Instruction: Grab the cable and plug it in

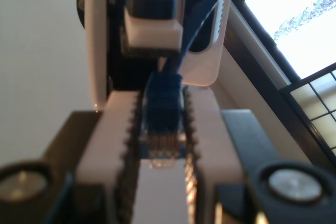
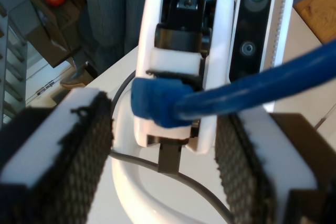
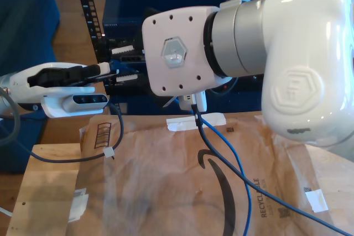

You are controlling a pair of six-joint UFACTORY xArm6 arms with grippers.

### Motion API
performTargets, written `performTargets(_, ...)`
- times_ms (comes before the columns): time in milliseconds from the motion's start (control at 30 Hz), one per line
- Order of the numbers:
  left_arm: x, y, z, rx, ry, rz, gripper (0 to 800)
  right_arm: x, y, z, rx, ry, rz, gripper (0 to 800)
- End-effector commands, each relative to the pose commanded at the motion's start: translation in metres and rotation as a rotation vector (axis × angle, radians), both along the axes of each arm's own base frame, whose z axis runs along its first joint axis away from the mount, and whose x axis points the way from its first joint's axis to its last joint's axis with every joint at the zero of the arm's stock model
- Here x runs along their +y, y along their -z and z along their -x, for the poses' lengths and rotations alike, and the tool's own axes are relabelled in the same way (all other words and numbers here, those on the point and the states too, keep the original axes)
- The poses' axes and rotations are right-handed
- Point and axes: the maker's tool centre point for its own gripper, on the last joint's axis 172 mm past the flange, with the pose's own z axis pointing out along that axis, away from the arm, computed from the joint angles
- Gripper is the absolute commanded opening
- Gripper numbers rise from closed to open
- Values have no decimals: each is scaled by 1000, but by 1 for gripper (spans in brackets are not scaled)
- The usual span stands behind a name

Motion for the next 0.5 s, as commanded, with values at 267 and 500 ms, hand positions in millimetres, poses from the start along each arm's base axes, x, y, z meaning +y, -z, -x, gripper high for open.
performTargets(267, 0, 0, -1, -2, -1, -2, 21, 1, 1, 1, 2, -3, 2, 254)
performTargets(500, 0, -1, -1, -4, -3, -3, 22, 1, 3, 0, 4, -3, 4, 224)
